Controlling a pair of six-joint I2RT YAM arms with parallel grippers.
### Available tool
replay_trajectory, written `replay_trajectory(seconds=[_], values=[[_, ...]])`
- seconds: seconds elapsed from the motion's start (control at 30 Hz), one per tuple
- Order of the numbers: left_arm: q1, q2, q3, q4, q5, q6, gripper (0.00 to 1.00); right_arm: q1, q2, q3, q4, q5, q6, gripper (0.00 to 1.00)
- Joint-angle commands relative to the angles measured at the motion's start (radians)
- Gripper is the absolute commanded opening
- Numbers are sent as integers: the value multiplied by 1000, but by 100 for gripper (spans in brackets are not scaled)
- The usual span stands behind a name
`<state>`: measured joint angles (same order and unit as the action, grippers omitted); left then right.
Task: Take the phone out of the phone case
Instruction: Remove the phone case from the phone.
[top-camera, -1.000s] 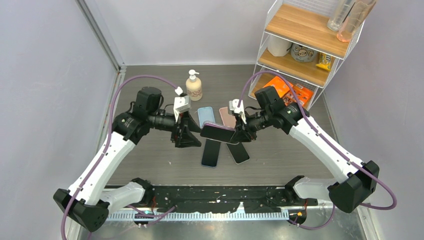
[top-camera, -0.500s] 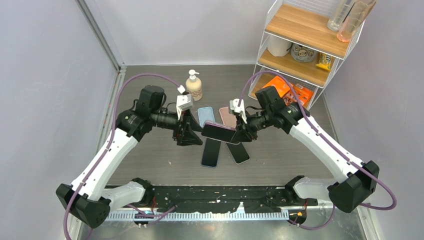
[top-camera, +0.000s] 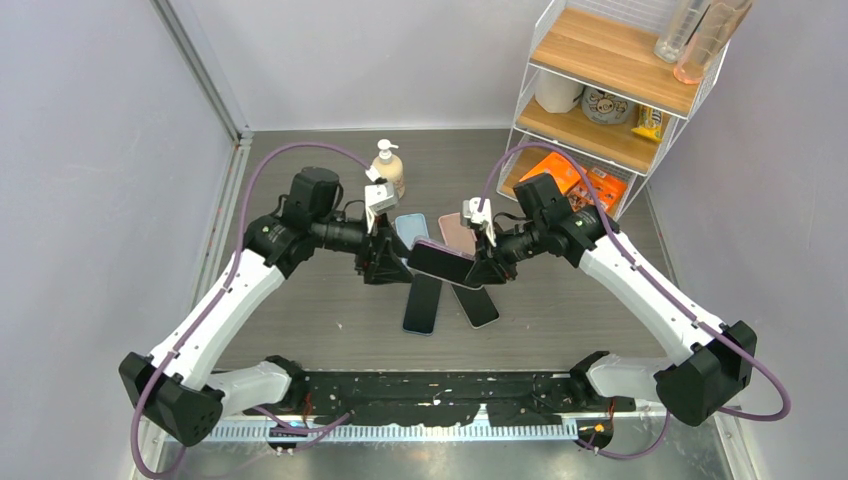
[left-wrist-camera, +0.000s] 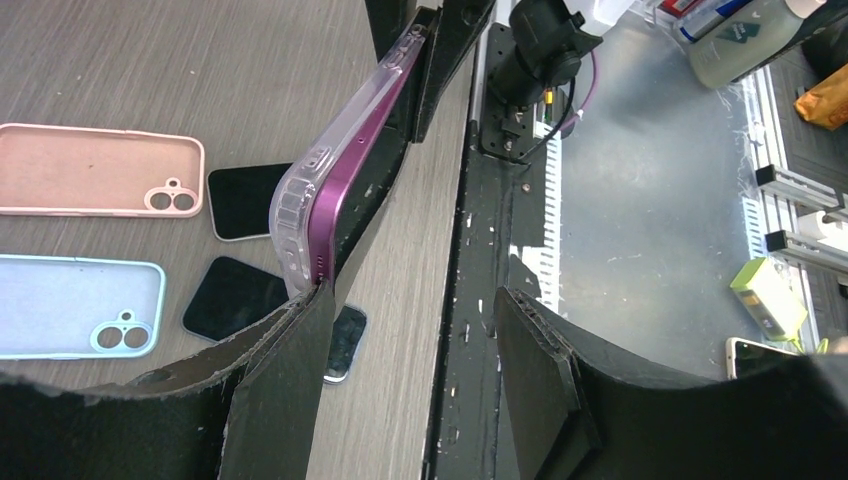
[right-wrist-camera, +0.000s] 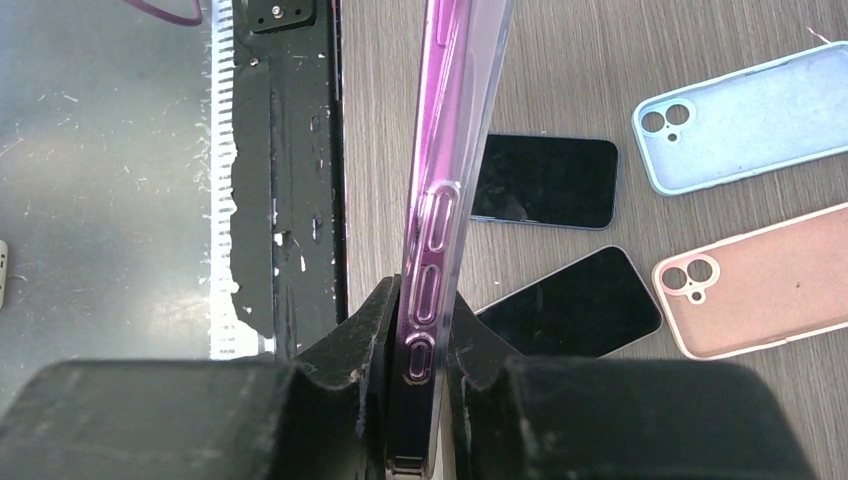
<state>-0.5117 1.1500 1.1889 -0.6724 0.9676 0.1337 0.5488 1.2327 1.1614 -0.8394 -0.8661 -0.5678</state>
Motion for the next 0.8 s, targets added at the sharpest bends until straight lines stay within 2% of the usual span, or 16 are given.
replay_trajectory(seconds=[0.0,0.37,0.67,0.77], values=[[-19,24,4,184,-80,23,66,27,-44,17,59,-212,-31,5],[-21,44,-12,261,-139,26,67,27,-41,9,24,-246,-68,5],[-30,54,-32,363,-228,-94,67,30,-39,8,11,-260,-84,5],[-32,63,-35,376,-166,-121,66,30,-37,8,17,-253,-79,5]])
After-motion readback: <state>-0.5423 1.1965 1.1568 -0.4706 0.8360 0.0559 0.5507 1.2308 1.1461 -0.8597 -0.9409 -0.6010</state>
